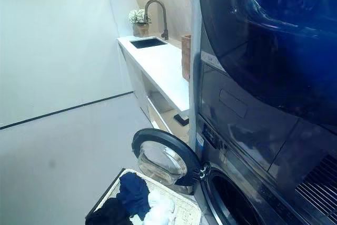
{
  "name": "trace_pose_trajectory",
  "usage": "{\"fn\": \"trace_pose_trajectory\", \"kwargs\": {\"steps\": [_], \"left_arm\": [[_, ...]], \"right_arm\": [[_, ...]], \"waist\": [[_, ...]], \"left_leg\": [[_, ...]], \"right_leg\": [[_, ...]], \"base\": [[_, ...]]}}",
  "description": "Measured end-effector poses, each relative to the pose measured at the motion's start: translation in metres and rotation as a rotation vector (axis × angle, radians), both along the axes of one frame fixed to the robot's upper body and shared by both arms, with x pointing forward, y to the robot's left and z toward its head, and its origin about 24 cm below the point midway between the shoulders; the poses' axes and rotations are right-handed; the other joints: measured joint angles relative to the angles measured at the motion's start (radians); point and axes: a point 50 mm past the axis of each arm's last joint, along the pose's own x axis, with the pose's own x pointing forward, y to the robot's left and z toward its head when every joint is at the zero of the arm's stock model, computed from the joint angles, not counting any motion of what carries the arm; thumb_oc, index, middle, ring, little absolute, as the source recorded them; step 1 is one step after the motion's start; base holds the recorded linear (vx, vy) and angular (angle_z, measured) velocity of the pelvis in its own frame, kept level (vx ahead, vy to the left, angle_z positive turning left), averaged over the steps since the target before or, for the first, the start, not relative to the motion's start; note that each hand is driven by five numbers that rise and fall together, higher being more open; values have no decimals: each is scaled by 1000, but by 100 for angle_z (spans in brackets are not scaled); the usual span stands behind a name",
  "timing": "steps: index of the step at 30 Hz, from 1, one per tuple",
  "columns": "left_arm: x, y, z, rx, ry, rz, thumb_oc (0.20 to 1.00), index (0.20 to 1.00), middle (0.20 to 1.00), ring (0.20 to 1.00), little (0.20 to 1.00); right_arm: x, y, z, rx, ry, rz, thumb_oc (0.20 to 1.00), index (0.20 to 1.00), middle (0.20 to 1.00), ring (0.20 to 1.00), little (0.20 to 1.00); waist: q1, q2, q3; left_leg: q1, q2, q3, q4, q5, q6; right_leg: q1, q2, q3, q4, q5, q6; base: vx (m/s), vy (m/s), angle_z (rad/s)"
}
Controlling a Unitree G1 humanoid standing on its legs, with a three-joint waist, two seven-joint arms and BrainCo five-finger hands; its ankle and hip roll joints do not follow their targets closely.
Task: Put the clothes into the washing machine.
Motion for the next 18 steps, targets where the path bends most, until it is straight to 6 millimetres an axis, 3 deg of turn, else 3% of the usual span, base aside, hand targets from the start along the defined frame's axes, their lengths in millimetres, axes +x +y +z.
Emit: {"fn": "trace_pose_trajectory", "kwargs": {"steps": [13, 18], "left_arm": [[1, 0, 0, 5, -12, 0, 1000, 1000, 1000, 1000, 1000], [10, -2, 6, 74, -133, -63, 1000, 1000, 1000, 1000, 1000]], "right_arm": [[0, -2, 0, 9, -5, -33, 1000, 1000, 1000, 1000, 1000], [2, -4, 2, 19, -25, -62, 1000, 1000, 1000, 1000, 1000]], "waist": [[0, 3, 4], [-1, 7, 17]], "left_leg": [[-2, 1, 2, -2, 0, 0], [-28, 1, 5, 2, 0, -1]], "right_leg": [[-4, 0, 2, 0, -1, 0], [-30, 0, 10, 0, 0, 0]], "base": [[30, -9, 4], [-48, -4, -1]]}}
